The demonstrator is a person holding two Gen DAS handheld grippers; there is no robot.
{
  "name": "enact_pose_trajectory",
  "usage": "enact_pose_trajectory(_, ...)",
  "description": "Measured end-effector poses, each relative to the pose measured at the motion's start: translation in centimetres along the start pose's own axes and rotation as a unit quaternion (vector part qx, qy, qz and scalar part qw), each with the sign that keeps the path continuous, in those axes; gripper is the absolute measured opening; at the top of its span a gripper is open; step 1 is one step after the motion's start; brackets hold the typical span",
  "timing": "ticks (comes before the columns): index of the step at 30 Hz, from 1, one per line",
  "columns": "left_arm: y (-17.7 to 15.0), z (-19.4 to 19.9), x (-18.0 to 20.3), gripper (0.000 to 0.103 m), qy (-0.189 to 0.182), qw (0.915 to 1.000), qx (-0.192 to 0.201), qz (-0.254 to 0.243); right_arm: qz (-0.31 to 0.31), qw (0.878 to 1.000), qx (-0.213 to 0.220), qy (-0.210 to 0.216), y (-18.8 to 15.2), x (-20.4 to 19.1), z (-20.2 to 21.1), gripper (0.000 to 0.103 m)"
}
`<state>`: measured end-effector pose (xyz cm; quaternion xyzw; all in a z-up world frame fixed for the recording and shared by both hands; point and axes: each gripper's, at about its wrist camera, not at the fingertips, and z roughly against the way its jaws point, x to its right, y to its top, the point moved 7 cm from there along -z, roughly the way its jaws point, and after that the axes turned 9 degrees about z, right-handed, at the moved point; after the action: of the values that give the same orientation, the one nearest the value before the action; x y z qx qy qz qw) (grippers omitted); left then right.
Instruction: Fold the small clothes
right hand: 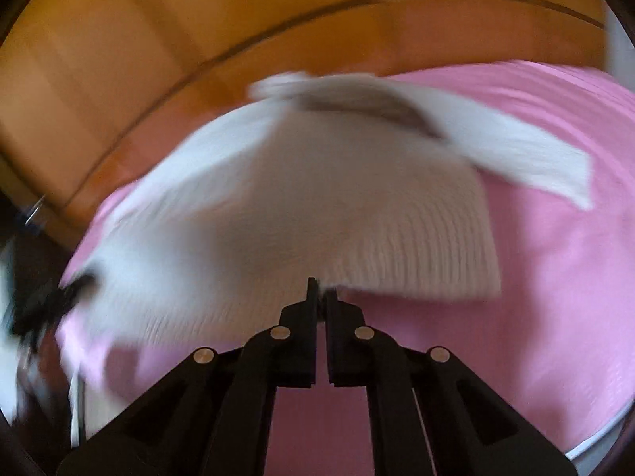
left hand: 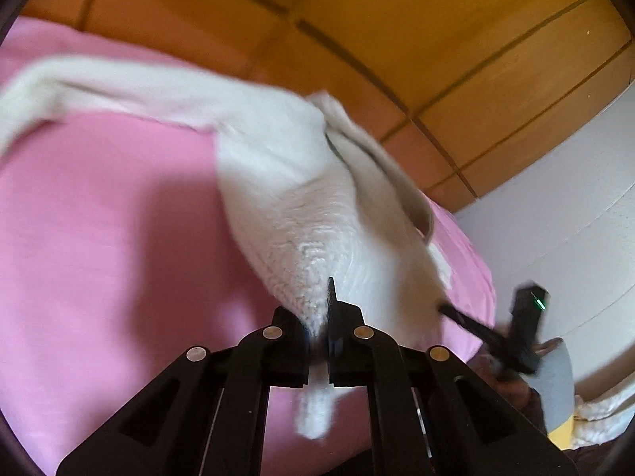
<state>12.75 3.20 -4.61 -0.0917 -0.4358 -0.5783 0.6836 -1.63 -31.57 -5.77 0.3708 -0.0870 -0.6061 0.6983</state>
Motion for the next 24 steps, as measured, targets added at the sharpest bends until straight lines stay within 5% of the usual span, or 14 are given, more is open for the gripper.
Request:
enact_pose_trajectory(4, -0.1, 4.1, -4.4, 0.005, 0.054, 0.9983, 0.019, 0.002, 0.076, 0.993, -0.045, 0.082, -3.6, -6.5, 1.3, 0.008)
enact_pose_trajectory(5, -0.3, 4.1, -5.4, 0.005, 0.067, 0.9976, 0.017, 0.008, 0.077, 0.993, -0.045, 0.082, -3.7, -6.7, 1.5, 0.023)
enact_pose_trajectory(6, -0.7, 4.1, -6.3, 0.005, 0.081, 0.9966, 0.015, 0.008, 0.072, 0.993, -0.038, 0.080, -3.6, -6.5, 1.8, 0.039)
enact_pose_trajectory(7, -1.2, 3.6, -7.1, 0.005, 0.092, 0.9957, 0.009, 0.011, 0.056, 0.996, -0.028, 0.070, -3.1, -5.6, 2.1, 0.043)
enact_pose_trajectory(12, -2.3, 2.2, -8.6, 0.005, 0.066, 0.9958, 0.001, 0.063, -0.027, 0.999, 0.007, -0.020, -0.4, 0.8, 2.4, 0.048)
enact_pose_trajectory(14, -2.5, 2.2, -8.8, 0.012, 0.042, 0.9952, 0.006, 0.088, -0.054, 0.996, 0.006, -0.065, 0.1, 4.0, 1.4, 0.048)
enact_pose_trajectory(17, -3.0, 3.2, -9.5, 0.046, 0.020, 0.9927, 0.016, 0.118, -0.075, 0.994, -0.002, -0.082, 1.0, 7.0, -0.8, 0.048)
enact_pose_trajectory(18, -3.1, 3.4, -9.5, 0.050, 0.012, 0.9920, 0.023, 0.124, -0.082, 0.993, -0.006, -0.084, 1.2, 7.4, -1.8, 0.047)
enact_pose_trajectory(22, -3.8, 2.9, -8.2, 0.050, -0.003, 0.9914, 0.031, 0.127, -0.079, 0.994, -0.027, -0.075, 1.7, 7.5, -5.9, 0.045)
enact_pose_trajectory(23, -4.0, 2.5, -8.2, 0.050, 0.004, 0.9920, 0.032, 0.122, -0.070, 0.994, -0.026, -0.079, 2.1, 7.2, -6.5, 0.035)
enact_pose_trajectory(24, -4.3, 1.8, -8.1, 0.044, 0.013, 0.9930, 0.028, 0.114, -0.063, 0.995, -0.030, -0.074, 2.7, 6.7, -7.1, 0.015)
